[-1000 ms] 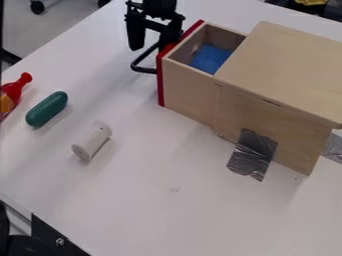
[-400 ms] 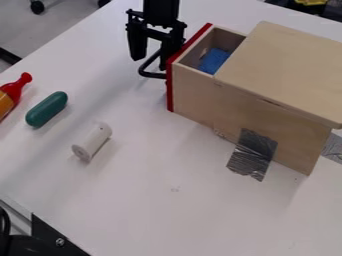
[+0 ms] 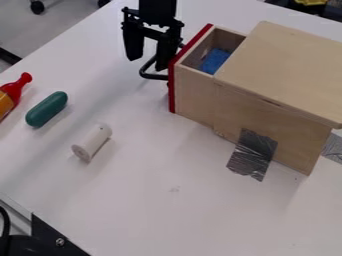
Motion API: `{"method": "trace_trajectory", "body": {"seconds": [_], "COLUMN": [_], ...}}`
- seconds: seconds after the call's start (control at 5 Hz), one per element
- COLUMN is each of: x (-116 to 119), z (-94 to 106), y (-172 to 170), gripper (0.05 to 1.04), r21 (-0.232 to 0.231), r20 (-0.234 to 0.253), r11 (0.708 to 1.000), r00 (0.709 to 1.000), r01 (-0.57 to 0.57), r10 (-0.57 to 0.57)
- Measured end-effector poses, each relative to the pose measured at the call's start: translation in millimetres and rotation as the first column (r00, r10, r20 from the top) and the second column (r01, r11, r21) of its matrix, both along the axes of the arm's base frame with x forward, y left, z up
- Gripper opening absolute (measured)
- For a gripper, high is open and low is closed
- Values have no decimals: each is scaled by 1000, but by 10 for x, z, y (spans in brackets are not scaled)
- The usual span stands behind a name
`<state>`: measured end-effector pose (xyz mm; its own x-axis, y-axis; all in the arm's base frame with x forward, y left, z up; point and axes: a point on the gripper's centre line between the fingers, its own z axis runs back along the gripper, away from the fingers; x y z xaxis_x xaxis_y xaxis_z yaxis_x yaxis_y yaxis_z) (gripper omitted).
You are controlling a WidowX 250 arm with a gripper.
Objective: Close the drawer
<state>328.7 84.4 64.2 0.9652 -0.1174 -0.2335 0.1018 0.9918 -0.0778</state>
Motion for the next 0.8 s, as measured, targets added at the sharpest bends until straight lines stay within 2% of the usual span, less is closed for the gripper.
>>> {"method": "trace_trajectory", "body": {"seconds": [0.6,0.8], "x": [-29,92], "z": [-11,40], "y": [-83,-55], "gripper": [999,999], "r21": [-7,7], "r20": [11,52], "r11": [1000,1000], "r00": [1000,999], "r01": [13,-7], "r10": [-13,6]}}
